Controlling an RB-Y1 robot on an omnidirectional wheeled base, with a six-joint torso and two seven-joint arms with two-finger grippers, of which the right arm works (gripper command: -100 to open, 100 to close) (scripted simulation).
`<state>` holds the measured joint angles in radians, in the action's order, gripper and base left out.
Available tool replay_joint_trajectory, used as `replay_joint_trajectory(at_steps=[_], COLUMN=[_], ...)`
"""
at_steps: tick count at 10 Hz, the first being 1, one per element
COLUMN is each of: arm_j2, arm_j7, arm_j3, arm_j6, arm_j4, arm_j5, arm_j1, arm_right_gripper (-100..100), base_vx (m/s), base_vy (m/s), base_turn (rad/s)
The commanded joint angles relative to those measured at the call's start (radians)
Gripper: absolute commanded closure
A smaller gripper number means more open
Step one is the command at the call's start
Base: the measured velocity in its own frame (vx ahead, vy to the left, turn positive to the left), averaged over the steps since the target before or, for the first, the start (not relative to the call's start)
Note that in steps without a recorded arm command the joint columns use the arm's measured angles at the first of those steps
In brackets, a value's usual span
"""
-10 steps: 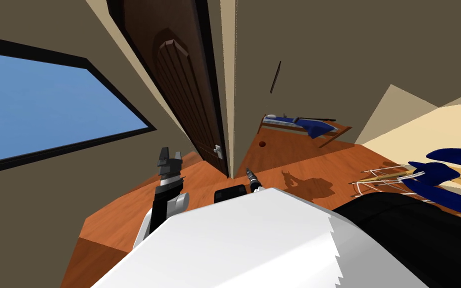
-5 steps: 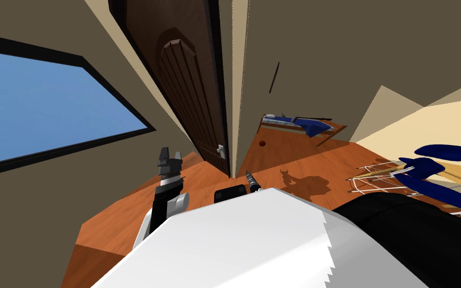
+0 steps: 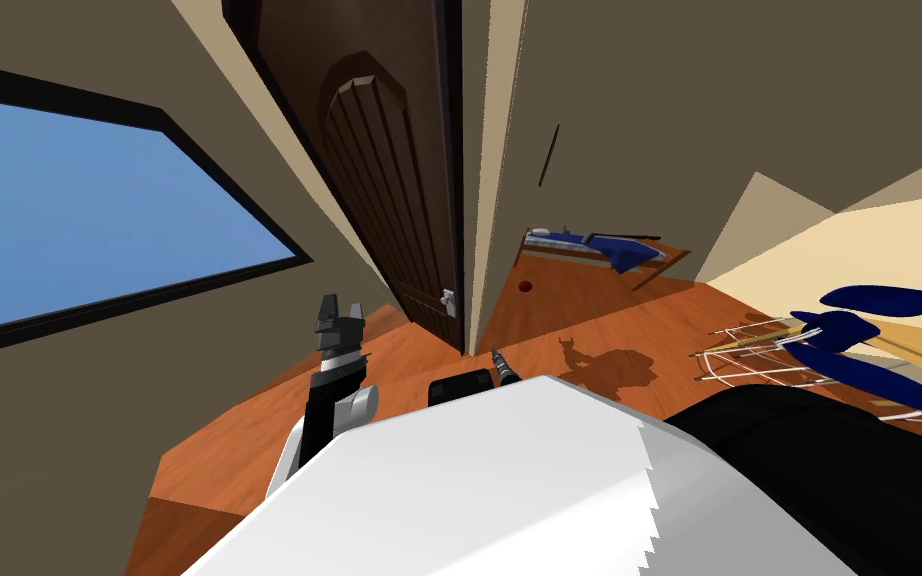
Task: Push the door open
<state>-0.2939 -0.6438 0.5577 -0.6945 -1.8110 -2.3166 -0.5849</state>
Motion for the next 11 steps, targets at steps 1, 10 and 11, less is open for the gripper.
replay_joint_trajectory(at_steps=[1, 10, 11], arm_j2=[0.003, -0.019, -0.022], arm_j7=[-0.010, -0.066, -0.072], arm_j3=[0.011, 0.065, 0.071], arm_j6=[-0.007, -0.034, -0.037], arm_j4=[0.017, 0.067, 0.072], arm_j5=[-0.040, -0.263, -0.288], arm_j1=[0.006, -0.004, -0.006], arm_right_gripper=[-100, -100, -100], base_vx=[0.013, 0.014, 0.007], base_vy=[0.097, 0.105, 0.103], base_turn=[-0.032, -0.027, -0.026])
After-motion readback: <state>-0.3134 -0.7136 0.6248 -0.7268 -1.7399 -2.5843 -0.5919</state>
